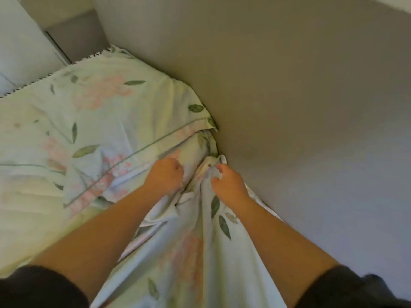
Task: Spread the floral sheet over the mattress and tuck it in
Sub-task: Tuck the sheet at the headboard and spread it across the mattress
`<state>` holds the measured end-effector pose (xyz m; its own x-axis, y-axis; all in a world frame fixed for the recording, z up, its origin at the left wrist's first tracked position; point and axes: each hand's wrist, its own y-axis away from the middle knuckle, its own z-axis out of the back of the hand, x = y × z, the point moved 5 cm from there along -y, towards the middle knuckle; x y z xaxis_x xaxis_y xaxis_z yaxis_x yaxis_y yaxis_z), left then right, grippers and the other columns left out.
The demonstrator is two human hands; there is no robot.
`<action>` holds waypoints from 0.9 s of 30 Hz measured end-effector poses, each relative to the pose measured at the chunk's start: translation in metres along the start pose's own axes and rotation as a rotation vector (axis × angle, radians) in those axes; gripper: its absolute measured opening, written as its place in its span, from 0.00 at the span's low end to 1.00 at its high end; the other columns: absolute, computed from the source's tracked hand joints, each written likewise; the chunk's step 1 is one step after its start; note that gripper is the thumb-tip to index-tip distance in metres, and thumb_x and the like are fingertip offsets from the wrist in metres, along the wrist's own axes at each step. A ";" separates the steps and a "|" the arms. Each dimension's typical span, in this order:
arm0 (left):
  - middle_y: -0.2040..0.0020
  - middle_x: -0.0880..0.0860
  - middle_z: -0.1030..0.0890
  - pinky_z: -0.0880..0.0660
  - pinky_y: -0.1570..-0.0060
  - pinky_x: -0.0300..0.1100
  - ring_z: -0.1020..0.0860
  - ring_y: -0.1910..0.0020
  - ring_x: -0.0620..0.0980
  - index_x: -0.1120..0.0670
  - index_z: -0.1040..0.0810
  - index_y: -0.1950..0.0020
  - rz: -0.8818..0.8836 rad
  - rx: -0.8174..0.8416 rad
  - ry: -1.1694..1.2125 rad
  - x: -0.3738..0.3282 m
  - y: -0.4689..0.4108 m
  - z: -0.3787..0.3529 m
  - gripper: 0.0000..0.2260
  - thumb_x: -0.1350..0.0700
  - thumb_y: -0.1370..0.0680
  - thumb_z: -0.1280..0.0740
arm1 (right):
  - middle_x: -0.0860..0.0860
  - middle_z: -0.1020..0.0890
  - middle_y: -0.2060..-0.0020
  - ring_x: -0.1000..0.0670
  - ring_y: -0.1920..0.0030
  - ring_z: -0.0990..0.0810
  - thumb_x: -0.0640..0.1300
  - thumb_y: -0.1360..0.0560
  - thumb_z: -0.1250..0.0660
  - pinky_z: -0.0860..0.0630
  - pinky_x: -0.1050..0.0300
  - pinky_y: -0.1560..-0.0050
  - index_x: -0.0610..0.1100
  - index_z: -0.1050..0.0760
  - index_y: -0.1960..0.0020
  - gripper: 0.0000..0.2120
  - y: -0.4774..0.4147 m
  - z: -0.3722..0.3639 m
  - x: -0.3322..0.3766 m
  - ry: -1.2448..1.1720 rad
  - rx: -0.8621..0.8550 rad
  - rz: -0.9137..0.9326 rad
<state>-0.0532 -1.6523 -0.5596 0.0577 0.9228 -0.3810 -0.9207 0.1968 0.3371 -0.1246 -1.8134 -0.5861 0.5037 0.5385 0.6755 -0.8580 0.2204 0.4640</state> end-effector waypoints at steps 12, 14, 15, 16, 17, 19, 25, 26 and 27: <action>0.38 0.60 0.26 0.27 0.43 0.53 0.26 0.39 0.60 0.59 0.38 0.27 0.747 -0.274 0.993 0.173 -0.013 0.129 0.33 0.46 0.25 0.31 | 0.44 0.24 0.48 0.44 0.53 0.21 0.47 0.26 0.29 0.22 0.43 0.50 0.47 0.40 0.33 0.27 -0.046 -0.078 0.160 -0.886 0.225 -0.205; 0.53 0.57 0.22 0.24 0.45 0.53 0.23 0.47 0.58 0.62 0.27 0.38 0.621 -0.258 1.091 0.174 -0.025 0.126 0.17 0.54 0.23 0.35 | 0.44 0.24 0.48 0.43 0.52 0.21 0.46 0.26 0.29 0.22 0.42 0.49 0.47 0.44 0.28 0.33 -0.050 -0.086 0.160 -0.892 0.206 -0.197; 0.54 0.57 0.22 0.25 0.42 0.53 0.23 0.46 0.57 0.61 0.25 0.43 0.550 -0.279 1.062 0.171 -0.029 0.128 0.12 0.56 0.22 0.36 | 0.43 0.24 0.47 0.43 0.51 0.21 0.47 0.26 0.28 0.21 0.42 0.48 0.49 0.47 0.26 0.37 -0.050 -0.088 0.159 -0.900 0.206 -0.193; 0.51 0.57 0.21 0.25 0.41 0.52 0.23 0.45 0.57 0.58 0.25 0.43 0.481 -0.284 1.050 0.167 -0.030 0.128 0.10 0.56 0.22 0.37 | 0.44 0.24 0.49 0.44 0.54 0.20 0.48 0.27 0.28 0.21 0.42 0.48 0.50 0.49 0.24 0.40 -0.048 -0.088 0.157 -0.897 0.203 -0.193; 0.49 0.57 0.21 0.25 0.42 0.50 0.23 0.46 0.56 0.57 0.24 0.44 0.426 -0.259 1.044 0.161 -0.024 0.130 0.08 0.57 0.21 0.38 | 0.45 0.24 0.51 0.45 0.57 0.21 0.50 0.27 0.28 0.20 0.42 0.49 0.50 0.50 0.24 0.41 -0.048 -0.086 0.152 -0.898 0.186 -0.197; 0.49 0.56 0.22 0.26 0.45 0.47 0.23 0.49 0.54 0.57 0.24 0.46 0.342 -0.138 0.977 0.156 -0.009 0.133 0.06 0.59 0.20 0.39 | 0.45 0.24 0.51 0.44 0.58 0.21 0.55 0.29 0.28 0.20 0.40 0.51 0.49 0.47 0.25 0.41 -0.044 -0.074 0.144 -0.902 0.126 -0.224; 0.55 0.54 0.23 0.28 0.50 0.43 0.27 0.60 0.48 0.56 0.23 0.49 0.333 0.638 0.843 0.159 0.060 0.120 0.07 0.64 0.23 0.38 | 0.39 0.36 0.29 0.35 0.32 0.33 0.65 0.28 0.38 0.33 0.42 0.34 0.44 0.51 0.23 0.43 -0.016 0.003 0.124 -0.248 -0.378 -0.370; 0.54 0.55 0.23 0.26 0.48 0.43 0.26 0.61 0.48 0.56 0.24 0.45 0.337 0.767 0.806 0.159 0.070 0.115 0.10 0.65 0.23 0.38 | 0.37 0.38 0.29 0.35 0.31 0.36 0.61 0.25 0.39 0.36 0.41 0.34 0.43 0.51 0.24 0.39 -0.011 0.011 0.125 -0.160 -0.414 -0.373; 0.51 0.56 0.22 0.25 0.45 0.45 0.25 0.60 0.49 0.58 0.27 0.38 0.329 0.887 0.734 0.159 0.080 0.109 0.14 0.65 0.23 0.38 | 0.37 0.40 0.28 0.35 0.30 0.38 0.59 0.24 0.40 0.38 0.40 0.34 0.43 0.50 0.24 0.36 -0.010 0.017 0.127 -0.050 -0.437 -0.353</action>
<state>-0.0751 -1.4534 -0.4993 -0.6303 0.6191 -0.4684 -0.2464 0.4127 0.8769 -0.0503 -1.7608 -0.4949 0.7626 0.3341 0.5540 -0.5934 0.7021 0.3935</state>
